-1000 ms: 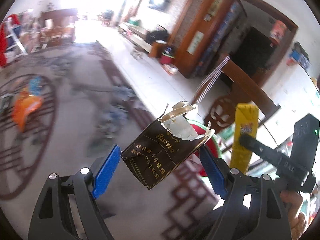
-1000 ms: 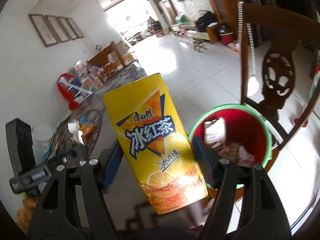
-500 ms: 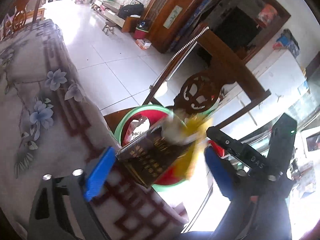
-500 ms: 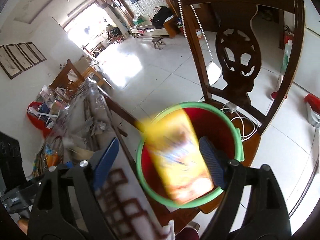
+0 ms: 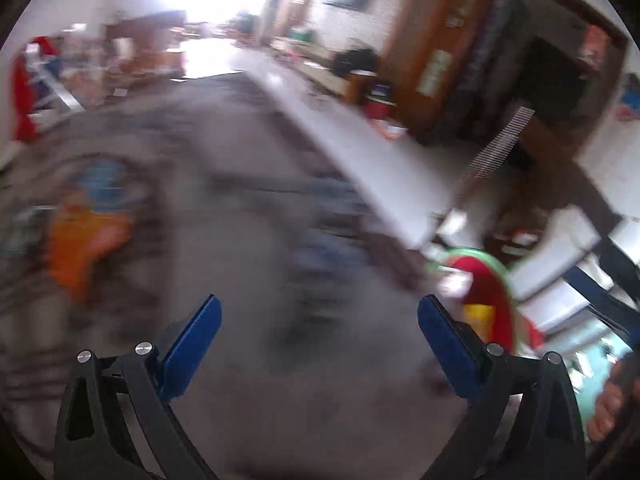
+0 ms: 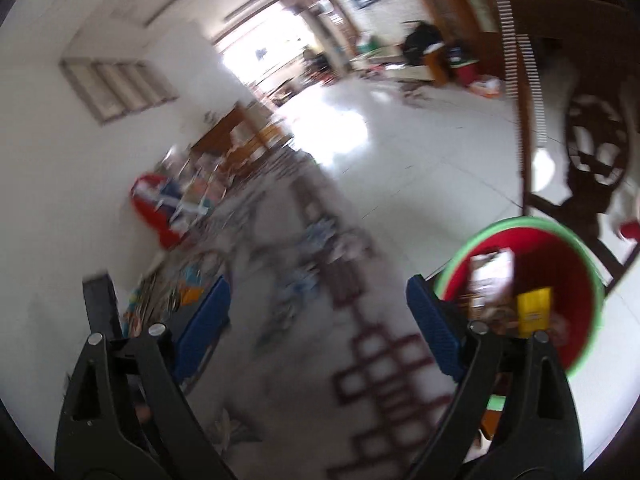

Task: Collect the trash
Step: 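Grasp the orange lion-print snack bag with the left gripper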

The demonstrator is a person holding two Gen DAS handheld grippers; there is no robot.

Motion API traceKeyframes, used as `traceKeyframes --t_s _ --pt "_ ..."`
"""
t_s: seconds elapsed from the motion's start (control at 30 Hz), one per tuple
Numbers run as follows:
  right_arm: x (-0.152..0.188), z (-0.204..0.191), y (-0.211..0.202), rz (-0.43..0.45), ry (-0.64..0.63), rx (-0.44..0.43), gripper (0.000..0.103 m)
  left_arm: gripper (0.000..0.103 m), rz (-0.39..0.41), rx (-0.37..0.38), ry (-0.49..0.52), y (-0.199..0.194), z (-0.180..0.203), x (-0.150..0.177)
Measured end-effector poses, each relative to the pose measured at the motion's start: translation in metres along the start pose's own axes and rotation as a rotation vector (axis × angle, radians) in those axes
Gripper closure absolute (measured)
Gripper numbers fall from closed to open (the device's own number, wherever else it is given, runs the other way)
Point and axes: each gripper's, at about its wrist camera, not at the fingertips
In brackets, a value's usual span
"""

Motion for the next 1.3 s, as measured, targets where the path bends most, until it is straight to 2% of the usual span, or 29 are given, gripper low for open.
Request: traceKeyframes --t_s 0.07,0.13,0.23,0.43,0.53,0.57,0.6,0.63,0.7,0.8,0.93,1.03,1.17,1.3 --pt "0.017 -0.019 0.022 -0.071 -0.054 -0.004 0.015 0.008 0.023 -0.096 -0.033 -0.014 -0.040 -0.007" --pt "0.020 -0.026 0.032 -0.135 -0.081 -0.016 0.015 0.008 0.047 -0.192 -0.055 -0.024 -0.074 -0.015" --pt "0.019 -0.022 0.030 -0.120 -0.065 0.001 0.015 0.008 0.048 -0.284 -0.055 -0.025 -0.116 -0.034" --pt "0.019 -0.015 0.039 -0.147 -0.017 0.010 0.015 0.008 -0.074 -0.378 0.102 0.008 -0.146 -0.057" --pt "0.019 -0.015 0.041 -0.155 -0.029 0.010 0.015 0.008 -0.153 -0.415 0.129 0.028 -0.157 -0.061" --pt "0.019 -0.015 0.041 -0.157 -0.030 0.011 0.015 0.008 -0.170 -0.404 0.120 0.033 -0.162 -0.062" --pt "0.019 -0.015 0.042 -0.158 -0.030 0.011 0.015 0.015 -0.174 -0.389 0.113 0.031 -0.162 -0.059" --pt "0.019 -0.014 0.042 -0.159 -0.032 0.013 0.015 0.030 -0.177 -0.372 0.105 0.031 -0.163 -0.059" --pt "0.020 -0.015 0.043 -0.162 -0.036 0.018 0.015 0.032 -0.162 -0.364 0.088 0.027 -0.161 -0.056" --pt "0.021 -0.019 0.046 -0.174 -0.064 0.031 0.015 0.036 -0.139 -0.298 0.027 0.009 -0.158 -0.048" --pt "0.029 -0.044 0.056 -0.206 -0.184 0.037 0.015 0.036 -0.071 -0.244 -0.062 -0.034 -0.156 -0.026" --pt "0.036 -0.080 0.065 -0.213 -0.316 0.038 0.015 0.036 -0.033 -0.243 -0.120 -0.077 -0.156 -0.006" --pt "0.040 -0.151 0.084 -0.205 -0.415 -0.036 0.015 0.035 0.044 -0.250 -0.193 -0.146 -0.159 0.023" --pt "0.051 -0.234 0.115 -0.218 -0.474 -0.111 0.015 0.035 0.166 -0.324 -0.224 -0.194 -0.171 0.047"
Point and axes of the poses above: each gripper's, at about its wrist camera, not at the fingertips, and y roughly the way its jaws point, z to its right, x to its underside, and after that the axes turned 15 degrees about x, right-handed
